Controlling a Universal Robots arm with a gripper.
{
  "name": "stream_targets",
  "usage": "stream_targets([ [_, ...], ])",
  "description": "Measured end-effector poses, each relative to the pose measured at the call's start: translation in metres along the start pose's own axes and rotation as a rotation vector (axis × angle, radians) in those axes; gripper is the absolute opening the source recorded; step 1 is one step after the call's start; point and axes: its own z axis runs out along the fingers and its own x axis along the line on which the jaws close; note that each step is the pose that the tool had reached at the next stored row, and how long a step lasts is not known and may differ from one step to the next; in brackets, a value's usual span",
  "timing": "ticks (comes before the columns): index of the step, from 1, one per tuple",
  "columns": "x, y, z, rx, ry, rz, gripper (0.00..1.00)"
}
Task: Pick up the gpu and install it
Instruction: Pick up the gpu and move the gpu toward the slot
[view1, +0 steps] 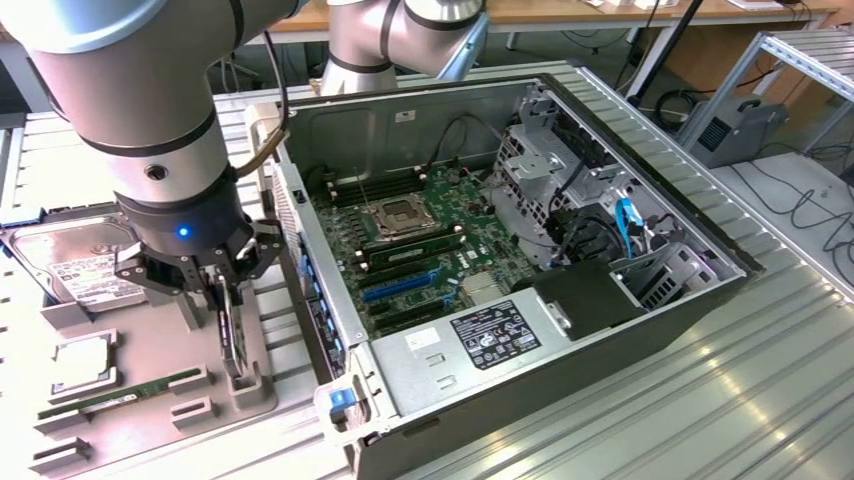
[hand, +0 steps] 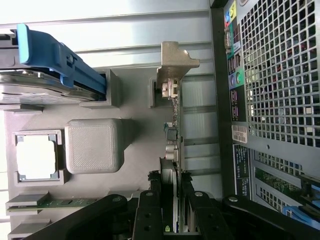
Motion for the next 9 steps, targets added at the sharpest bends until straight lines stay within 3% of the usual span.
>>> stream_targets([
  [9,-0.0001,0.0002,-0.0044,0.0000,0.0000,0.000,0.26],
])
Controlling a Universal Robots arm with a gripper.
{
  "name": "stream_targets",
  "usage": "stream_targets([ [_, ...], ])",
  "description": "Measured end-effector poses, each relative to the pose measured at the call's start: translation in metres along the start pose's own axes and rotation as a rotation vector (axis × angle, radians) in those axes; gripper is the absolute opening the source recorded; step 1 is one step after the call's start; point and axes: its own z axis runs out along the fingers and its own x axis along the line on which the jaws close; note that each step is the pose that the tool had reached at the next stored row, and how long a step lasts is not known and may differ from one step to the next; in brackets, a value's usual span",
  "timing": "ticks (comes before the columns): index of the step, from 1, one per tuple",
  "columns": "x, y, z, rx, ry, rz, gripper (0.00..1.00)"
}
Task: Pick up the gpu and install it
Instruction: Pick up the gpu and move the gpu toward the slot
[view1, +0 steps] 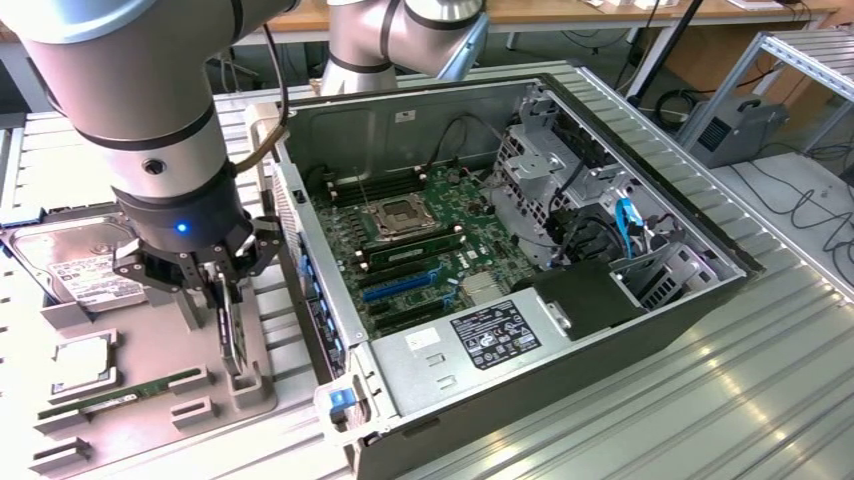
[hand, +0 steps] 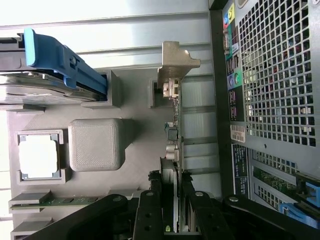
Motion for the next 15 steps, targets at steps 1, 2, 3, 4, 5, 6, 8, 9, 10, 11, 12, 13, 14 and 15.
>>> stream_targets([
  [1,0.0000,0.0000,-0.0001,0.0000,0.0000,0.000,0.26],
  [2,0.0000,0.0000,-0.0003,0.0000,0.0001,0.000,0.26],
  [3,0.0000,0.0000,-0.0005,0.0000,0.0000,0.000,0.26],
  [4,0.0000,0.0001,-0.0018,0.0001,0.0000,0.000,0.26],
  [5,-0.0001,0.0001,-0.0031,0.0000,0.0000,0.000,0.26],
  [6,-0.0001,0.0001,-0.0032,0.0000,0.0000,0.000,0.26],
  [8,-0.0001,0.0002,-0.0036,0.0000,0.0000,0.000,0.26],
  [9,-0.0001,0.0002,-0.0039,0.0000,0.0000,0.000,0.26],
  [10,-0.0001,0.0002,-0.0040,0.0000,0.0000,0.000,0.26],
  [11,-0.0001,0.0002,-0.0043,0.0000,0.0000,0.000,0.26],
  [12,-0.0001,0.0002,-0.0047,0.0000,0.0000,0.000,0.26],
  [13,-0.0001,0.0002,-0.0048,0.0000,0.0000,0.000,0.26],
  [14,-0.0001,0.0002,-0.0049,-0.0001,0.0000,0.000,0.26],
  [15,-0.0002,0.0002,-0.0052,0.0000,0.0000,0.000,0.26],
])
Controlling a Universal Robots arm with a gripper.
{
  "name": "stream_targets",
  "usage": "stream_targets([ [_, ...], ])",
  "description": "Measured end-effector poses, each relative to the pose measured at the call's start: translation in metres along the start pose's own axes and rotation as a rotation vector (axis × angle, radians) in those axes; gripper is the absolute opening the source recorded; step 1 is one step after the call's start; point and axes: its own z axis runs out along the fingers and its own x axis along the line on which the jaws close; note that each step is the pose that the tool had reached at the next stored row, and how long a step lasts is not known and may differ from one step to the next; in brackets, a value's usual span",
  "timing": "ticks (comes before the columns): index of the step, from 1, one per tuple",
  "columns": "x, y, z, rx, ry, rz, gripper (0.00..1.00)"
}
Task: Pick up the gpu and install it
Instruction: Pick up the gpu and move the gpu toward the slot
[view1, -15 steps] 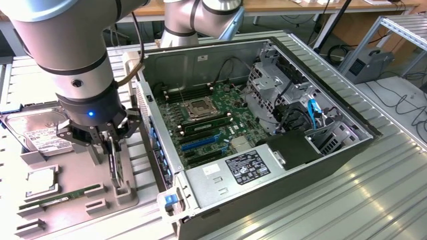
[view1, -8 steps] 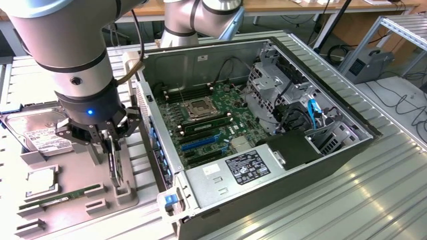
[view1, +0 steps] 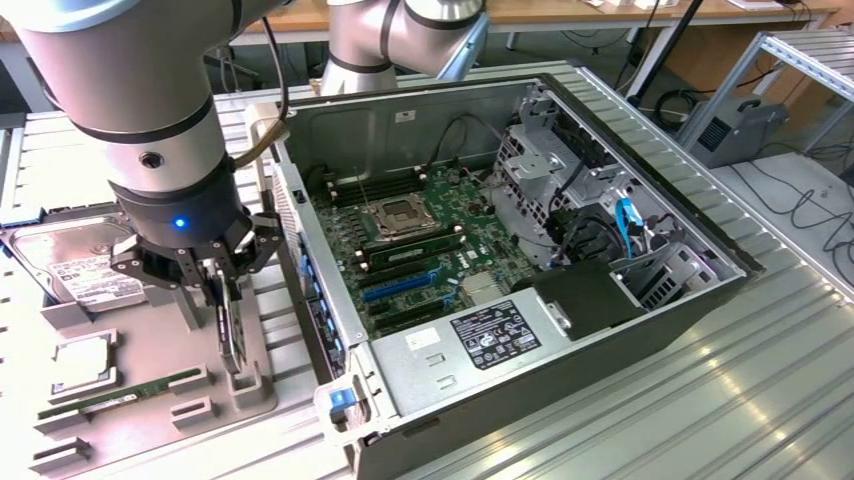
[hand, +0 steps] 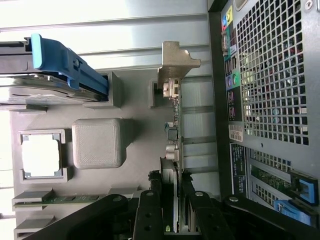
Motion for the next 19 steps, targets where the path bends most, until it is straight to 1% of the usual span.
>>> stream_targets([
  [9,-0.0001,0.0002,-0.0043,-0.0001,0.0000,0.000,0.26],
  [19,-0.0001,0.0003,-0.0063,0.0000,0.0000,0.000,0.26],
])
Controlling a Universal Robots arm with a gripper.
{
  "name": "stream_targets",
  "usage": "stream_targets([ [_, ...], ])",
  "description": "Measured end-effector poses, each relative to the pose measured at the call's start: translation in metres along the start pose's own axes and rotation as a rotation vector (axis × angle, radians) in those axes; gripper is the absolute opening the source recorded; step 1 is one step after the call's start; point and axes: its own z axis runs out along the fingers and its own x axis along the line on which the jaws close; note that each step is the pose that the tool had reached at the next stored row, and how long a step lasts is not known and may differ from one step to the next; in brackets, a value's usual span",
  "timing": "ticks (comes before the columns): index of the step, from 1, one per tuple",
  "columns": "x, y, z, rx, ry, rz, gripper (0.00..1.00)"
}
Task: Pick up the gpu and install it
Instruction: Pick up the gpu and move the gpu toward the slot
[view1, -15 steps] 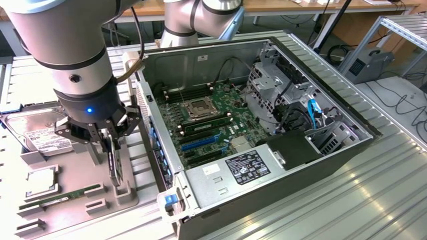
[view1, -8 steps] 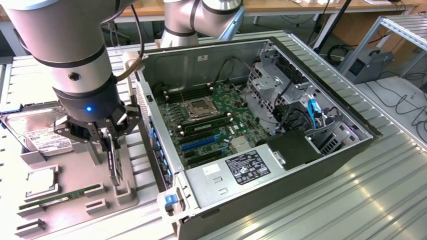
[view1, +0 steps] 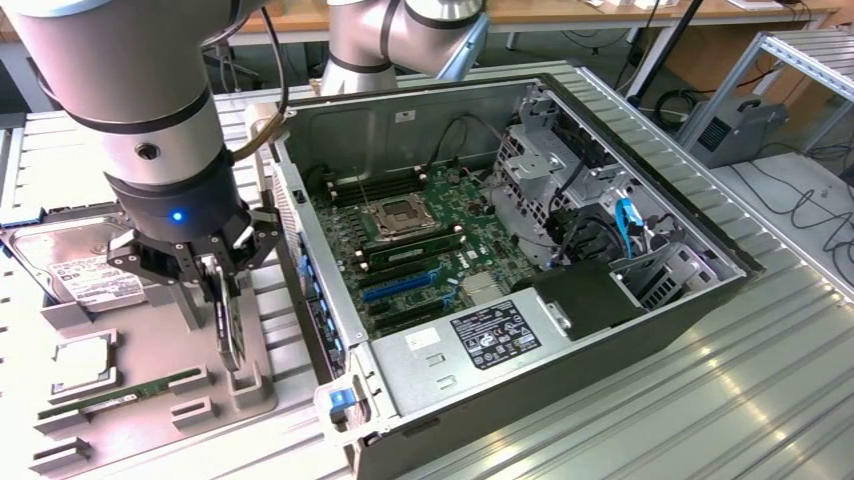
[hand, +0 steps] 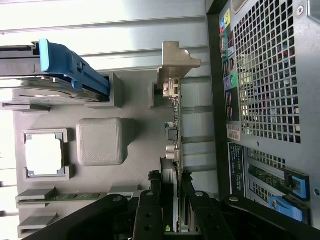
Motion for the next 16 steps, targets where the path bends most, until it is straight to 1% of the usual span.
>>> stream_targets([
  [4,-0.0001,0.0001,-0.0026,0.0000,0.0000,0.000,0.26],
  [16,-0.0001,0.0002,-0.0046,0.0000,0.0000,0.000,0.26],
])
